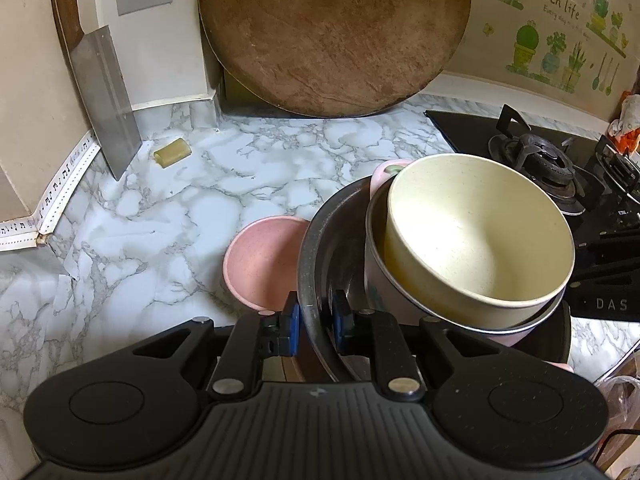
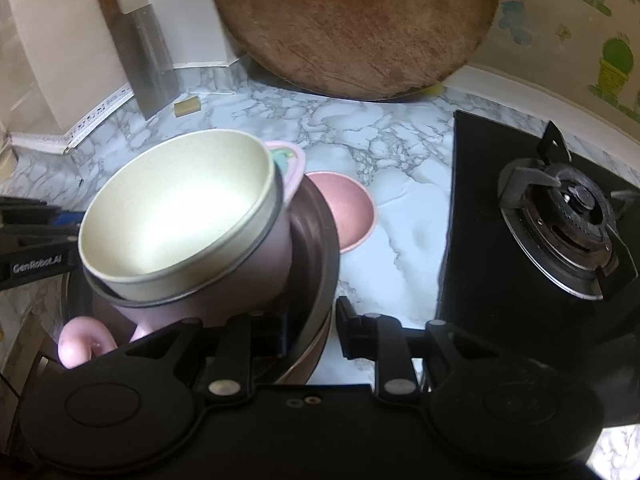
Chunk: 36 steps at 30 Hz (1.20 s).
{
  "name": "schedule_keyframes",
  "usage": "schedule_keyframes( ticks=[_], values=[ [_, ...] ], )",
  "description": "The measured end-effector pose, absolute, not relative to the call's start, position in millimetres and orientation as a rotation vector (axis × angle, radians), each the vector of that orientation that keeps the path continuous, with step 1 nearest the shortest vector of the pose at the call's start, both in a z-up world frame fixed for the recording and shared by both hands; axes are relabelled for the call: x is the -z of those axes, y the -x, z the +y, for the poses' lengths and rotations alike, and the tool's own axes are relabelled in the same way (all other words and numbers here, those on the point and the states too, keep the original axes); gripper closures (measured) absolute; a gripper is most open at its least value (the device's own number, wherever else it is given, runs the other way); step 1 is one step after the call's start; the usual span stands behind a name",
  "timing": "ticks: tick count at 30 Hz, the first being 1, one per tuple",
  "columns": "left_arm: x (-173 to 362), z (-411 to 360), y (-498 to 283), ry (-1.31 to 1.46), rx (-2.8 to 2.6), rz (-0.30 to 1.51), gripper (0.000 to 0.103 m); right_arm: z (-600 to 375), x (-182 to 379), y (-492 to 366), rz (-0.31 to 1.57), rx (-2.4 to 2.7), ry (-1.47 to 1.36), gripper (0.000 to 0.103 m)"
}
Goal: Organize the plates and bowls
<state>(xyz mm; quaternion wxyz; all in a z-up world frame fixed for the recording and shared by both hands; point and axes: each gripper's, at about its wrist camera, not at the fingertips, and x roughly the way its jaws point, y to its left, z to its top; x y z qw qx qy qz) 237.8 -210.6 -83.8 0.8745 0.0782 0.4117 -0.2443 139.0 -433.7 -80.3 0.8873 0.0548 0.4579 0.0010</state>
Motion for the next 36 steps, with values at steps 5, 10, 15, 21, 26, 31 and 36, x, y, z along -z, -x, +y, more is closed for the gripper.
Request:
schedule_keyframes(
  ticks=[5,10,15,21,26,31,36],
  values=[
    [80.9,-207.0,-239.4,-0.166,0.535,0.87,0.087,-441.0,80.4,-137.0,0.957,0.017,-0.15,0.065],
    [69.8,-198.7,-233.2,-0.163,0.553,0.841,0.08,-443.2,72.2,-130.7,0.937,0.045,-0.16,0.06],
    [55.0,-186.5,-219.6,-0.136,0.554,0.776,0.038,-438.8,57.2,-116.9,0.893,0.079,-0.148,0.053],
    [40.7,-173.3,-202.1,-0.111,0.551,0.742,0.038,-423.3,32.9,-90.7,0.793,0.072,-0.112,0.036],
    [31.2,-164.1,-184.1,-0.101,0.545,0.718,0.036,-408.2,17.3,-71.4,0.715,0.068,-0.095,0.022],
    [22.1,-153.5,-165.0,-0.084,0.545,0.682,0.026,-392.1,1.9,-50.6,0.643,0.047,-0.085,0.015],
    [14.9,-142.5,-146.4,-0.076,0.547,0.655,0.023,-378.1,-9.5,-31.1,0.561,0.042,-0.088,0.007]
  ],
)
